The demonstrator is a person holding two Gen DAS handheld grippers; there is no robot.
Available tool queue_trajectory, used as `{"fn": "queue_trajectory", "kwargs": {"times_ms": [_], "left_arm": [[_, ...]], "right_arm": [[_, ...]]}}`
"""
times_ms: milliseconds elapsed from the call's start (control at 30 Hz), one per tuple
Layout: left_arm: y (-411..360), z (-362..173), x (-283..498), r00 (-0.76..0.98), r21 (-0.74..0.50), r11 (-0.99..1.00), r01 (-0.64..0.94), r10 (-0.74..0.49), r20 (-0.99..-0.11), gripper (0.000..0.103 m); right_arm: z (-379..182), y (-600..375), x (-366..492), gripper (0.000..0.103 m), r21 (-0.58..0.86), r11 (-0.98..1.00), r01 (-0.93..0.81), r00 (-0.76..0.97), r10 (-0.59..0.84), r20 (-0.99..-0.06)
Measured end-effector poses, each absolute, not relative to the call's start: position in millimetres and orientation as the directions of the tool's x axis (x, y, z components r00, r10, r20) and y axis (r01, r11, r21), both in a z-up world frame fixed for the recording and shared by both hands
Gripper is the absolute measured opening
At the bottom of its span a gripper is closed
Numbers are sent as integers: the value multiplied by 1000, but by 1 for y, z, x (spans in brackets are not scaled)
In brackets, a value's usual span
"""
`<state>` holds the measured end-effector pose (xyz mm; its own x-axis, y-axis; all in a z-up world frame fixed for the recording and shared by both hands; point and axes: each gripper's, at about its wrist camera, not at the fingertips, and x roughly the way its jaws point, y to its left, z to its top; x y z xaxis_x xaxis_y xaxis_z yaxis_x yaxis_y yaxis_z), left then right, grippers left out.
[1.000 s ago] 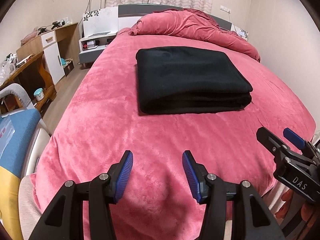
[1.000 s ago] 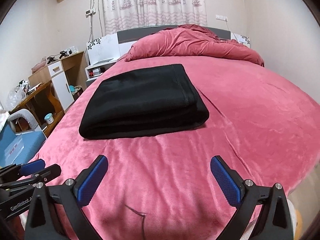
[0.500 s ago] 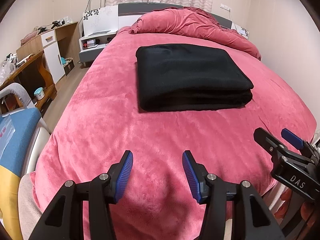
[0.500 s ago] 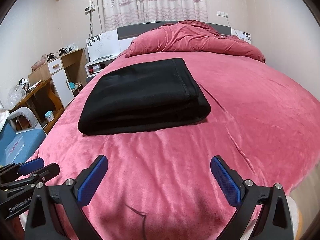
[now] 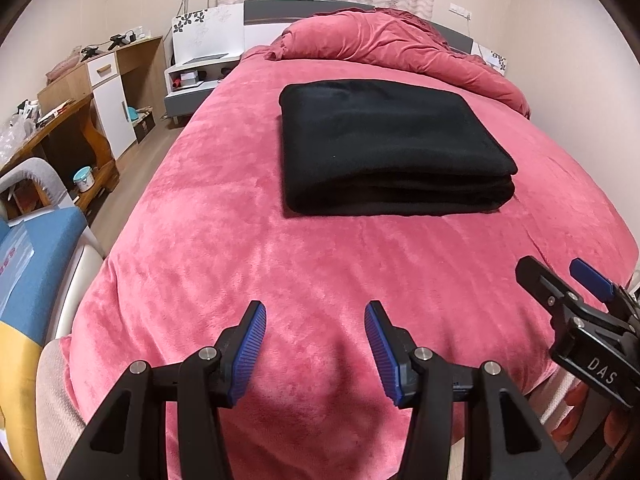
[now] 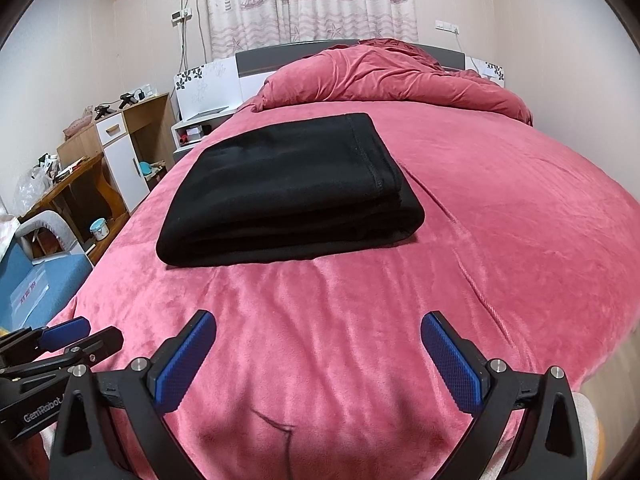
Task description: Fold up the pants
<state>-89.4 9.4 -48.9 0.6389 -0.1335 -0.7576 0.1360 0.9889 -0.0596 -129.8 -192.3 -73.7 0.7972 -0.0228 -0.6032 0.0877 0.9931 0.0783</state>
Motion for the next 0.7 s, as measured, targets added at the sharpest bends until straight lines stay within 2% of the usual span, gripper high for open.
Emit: {"fn": "queue_trajectory", "kwargs": {"times_ms": [700], "left_arm": [[4, -47, -92, 640, -19, 988, 153, -114, -760, 52]], "right_arm": [[-75, -189, -129, 103, 79, 993, 85, 788, -18, -615]]}}
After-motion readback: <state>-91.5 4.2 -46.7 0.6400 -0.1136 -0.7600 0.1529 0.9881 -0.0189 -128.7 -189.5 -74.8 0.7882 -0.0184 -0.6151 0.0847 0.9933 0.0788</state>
